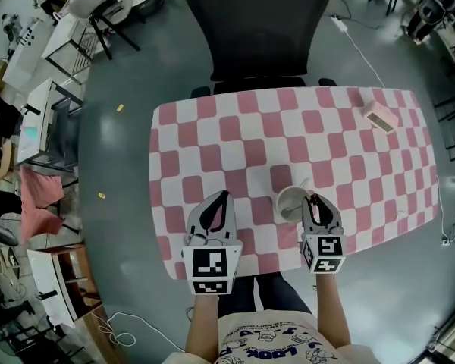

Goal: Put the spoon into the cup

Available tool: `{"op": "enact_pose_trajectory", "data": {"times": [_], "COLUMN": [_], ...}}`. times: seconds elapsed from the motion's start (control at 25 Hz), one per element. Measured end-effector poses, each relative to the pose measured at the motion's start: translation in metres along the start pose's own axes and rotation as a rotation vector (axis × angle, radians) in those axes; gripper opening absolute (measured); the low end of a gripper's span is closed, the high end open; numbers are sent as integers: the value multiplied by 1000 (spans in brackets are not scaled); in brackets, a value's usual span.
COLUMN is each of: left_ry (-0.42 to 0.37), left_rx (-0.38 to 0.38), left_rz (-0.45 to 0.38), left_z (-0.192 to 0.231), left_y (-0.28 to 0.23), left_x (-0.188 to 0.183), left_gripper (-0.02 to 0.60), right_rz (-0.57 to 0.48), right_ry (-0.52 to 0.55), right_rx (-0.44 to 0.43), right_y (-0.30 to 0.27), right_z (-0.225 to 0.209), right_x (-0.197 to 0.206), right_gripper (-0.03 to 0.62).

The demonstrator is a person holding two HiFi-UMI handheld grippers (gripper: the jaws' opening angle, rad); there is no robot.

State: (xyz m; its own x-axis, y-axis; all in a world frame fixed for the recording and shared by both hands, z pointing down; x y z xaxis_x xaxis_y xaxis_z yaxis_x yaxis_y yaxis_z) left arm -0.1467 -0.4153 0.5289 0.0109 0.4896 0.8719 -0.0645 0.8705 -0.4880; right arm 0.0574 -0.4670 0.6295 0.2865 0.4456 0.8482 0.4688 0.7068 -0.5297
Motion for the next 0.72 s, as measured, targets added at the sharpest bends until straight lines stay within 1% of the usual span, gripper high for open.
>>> {"op": "enact_pose_trajectory", "data": {"times": [0.2,0.28,0.36,0.52,0.6,0.72], "left_ry": [-2,-2,-5,-13,-16,-22], "left_rx": [-3,-3,-4,-10,-12,-15], "left_rz": [-8,-17,-27,-58,-80,-114], "left_z": [-1,-2,-3,-7,-9,-11], "left_y": [0,2,5,15,21,31], "left_x": [-4,-7,-11,-25,-35,-51], "left_gripper": [14,14,14,14,14,14], "right_rz": [-10,-29,-54,-131,-175,-238], "right_ry": [-17,-21,-23,-37,-50,-70], "right_rx": [15,33,52,88,101,118], "right_y": [1,5,12,31,43,63], "right_z": [-5,-9,-13,-22,-26,-29], "right_x": [-3,-9,-18,-46,-62,-86], "right_gripper": [183,206,213,212,167,120]}}
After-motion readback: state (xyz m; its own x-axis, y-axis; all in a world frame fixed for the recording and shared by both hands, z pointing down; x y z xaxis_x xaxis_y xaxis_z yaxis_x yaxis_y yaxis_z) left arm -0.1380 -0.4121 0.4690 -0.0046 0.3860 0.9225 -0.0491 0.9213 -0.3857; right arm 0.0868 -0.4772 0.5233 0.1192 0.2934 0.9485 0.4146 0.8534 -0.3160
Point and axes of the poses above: the fingertips, and each gripper's own axes: y backward along the fingers, z to its left, x out of its underside, the point moved 1 cm from there along y, backward along the fingers
